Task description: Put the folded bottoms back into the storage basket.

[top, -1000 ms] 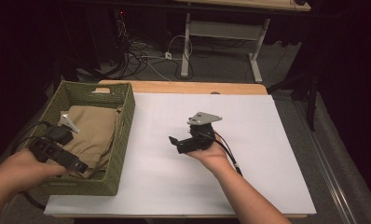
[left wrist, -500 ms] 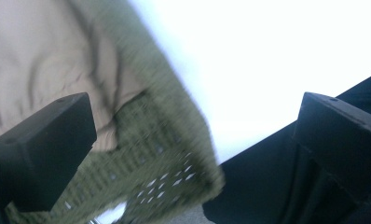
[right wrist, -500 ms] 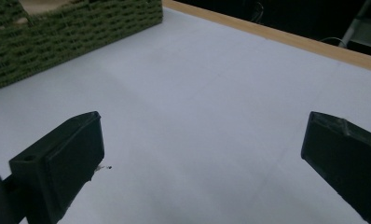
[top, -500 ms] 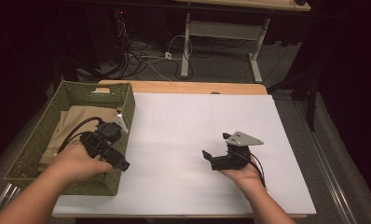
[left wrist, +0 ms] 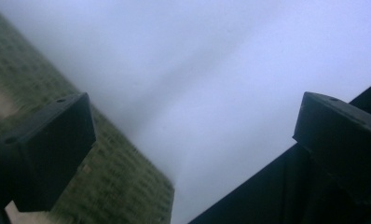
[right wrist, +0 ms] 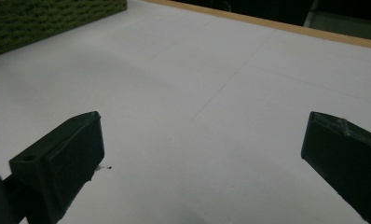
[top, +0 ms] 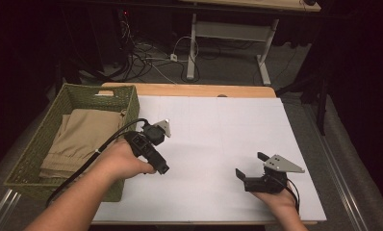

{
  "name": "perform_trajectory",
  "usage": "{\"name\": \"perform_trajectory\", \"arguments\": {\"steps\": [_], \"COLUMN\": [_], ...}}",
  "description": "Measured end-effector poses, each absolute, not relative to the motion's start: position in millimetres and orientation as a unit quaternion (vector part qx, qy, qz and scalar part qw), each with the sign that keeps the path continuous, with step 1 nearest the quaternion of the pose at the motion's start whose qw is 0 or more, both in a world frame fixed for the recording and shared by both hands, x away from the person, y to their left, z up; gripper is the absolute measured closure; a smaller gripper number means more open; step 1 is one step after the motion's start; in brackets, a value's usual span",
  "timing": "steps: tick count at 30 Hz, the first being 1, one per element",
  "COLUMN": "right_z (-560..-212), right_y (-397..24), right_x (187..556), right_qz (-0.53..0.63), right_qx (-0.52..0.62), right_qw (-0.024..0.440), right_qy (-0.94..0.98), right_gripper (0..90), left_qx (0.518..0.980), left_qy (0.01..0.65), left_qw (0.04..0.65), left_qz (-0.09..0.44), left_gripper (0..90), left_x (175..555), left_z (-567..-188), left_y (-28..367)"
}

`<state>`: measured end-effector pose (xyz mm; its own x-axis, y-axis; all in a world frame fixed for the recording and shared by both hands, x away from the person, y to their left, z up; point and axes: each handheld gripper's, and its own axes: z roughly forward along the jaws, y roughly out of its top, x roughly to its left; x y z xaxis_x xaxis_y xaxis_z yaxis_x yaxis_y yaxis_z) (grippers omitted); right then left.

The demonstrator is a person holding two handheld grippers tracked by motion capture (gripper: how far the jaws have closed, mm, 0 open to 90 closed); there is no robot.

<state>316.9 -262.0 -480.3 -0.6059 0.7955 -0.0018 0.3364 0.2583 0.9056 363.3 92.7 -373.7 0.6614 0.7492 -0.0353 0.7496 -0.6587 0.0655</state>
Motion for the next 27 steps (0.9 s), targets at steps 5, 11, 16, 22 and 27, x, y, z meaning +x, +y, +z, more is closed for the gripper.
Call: {"name": "perform_trajectory", "arguments": {"steps": [5, 11, 16, 22, 27], "right_z": [-481.0, -486.0, -486.3, -488.2, -489.4], "right_y": [-266.3, -261.0, -257.5, -257.5, -258.8], "right_x": [315.0, 312.3, 309.6, 308.9, 309.3], "right_qz": [0.482, 0.474, 0.474, 0.473, 0.479], "right_qx": [0.376, 0.368, 0.356, 0.355, 0.358], "right_qw": [0.244, 0.248, 0.249, 0.245, 0.238], "right_qy": [0.753, 0.761, 0.766, 0.768, 0.765], "right_gripper": [0.3, 0.3, 0.3, 0.3, 0.3], "left_qx": [0.916, 0.915, 0.916, 0.913, 0.902], "left_qy": [0.400, 0.403, 0.399, 0.402, 0.397], "left_qw": [0.021, 0.016, 0.023, 0.063, 0.172], "left_qz": [-0.015, -0.031, -0.029, -0.014, -0.009], "left_gripper": [0.0, 0.0, 0.0, 0.0, 0.0], "left_x": [369.8, 373.0, 368.0, 358.2, 340.3], "left_z": [-408.4, -439.3, -453.5, -461.2, -463.9], "left_y": [79.6, 69.3, 60.7, 57.2, 60.5]}}
